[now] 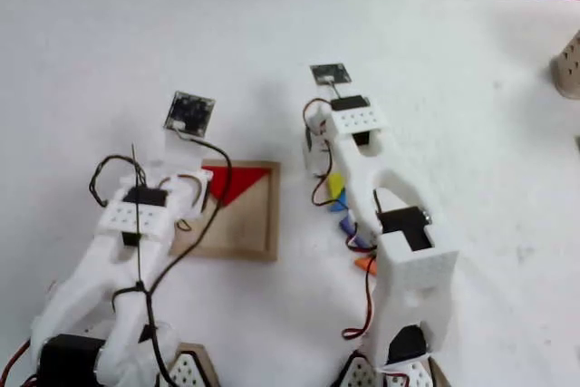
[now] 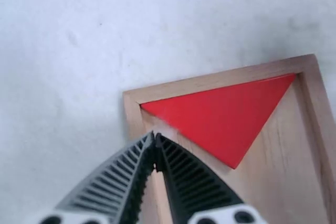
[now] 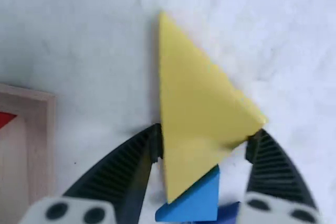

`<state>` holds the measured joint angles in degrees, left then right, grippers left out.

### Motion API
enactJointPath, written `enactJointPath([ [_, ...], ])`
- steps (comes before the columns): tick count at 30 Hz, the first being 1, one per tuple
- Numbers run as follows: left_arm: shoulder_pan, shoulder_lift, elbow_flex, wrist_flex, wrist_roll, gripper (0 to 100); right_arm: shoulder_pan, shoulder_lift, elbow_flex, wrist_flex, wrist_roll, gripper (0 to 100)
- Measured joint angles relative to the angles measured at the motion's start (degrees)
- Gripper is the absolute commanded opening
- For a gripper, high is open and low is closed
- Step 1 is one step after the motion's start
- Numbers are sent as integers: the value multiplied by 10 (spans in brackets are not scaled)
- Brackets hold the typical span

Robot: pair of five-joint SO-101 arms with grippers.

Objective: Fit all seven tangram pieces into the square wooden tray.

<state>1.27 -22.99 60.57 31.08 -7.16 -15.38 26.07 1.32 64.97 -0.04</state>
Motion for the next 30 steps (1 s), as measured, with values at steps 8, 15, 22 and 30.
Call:
enactJointPath([
  [8,-2,0,0,0,0,28,0,48,-71,47,0,292],
  [15,-3,0,0,0,0,28,-13,68,-135,131,67,404],
  [22,-2,0,0,0,0,28,5,79,-199,150,85,404],
  [30,-1,0,0,0,0,28,15,169,-288,150,144,404],
])
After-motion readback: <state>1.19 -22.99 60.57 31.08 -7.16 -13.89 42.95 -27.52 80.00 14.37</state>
